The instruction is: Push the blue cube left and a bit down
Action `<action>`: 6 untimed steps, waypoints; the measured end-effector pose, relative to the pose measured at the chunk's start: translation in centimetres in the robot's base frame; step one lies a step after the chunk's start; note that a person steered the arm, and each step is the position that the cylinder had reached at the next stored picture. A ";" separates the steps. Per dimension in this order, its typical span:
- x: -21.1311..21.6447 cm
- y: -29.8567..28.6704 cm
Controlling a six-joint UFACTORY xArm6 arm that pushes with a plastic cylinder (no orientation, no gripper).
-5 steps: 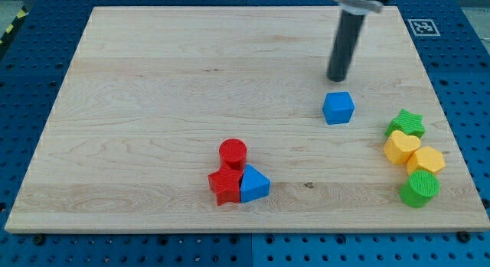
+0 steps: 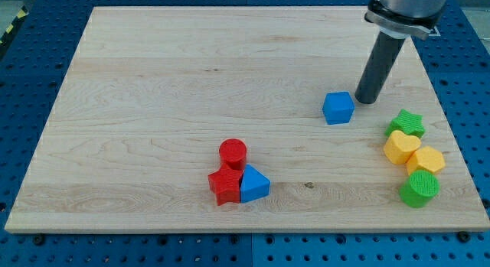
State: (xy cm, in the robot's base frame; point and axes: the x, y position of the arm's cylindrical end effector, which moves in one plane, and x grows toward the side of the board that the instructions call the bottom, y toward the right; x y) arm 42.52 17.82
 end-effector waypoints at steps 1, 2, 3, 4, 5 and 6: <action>0.0 -0.1; 1.1 -0.3; 1.7 -3.7; 1.6 -7.3; 1.6 -7.3; 1.6 -7.9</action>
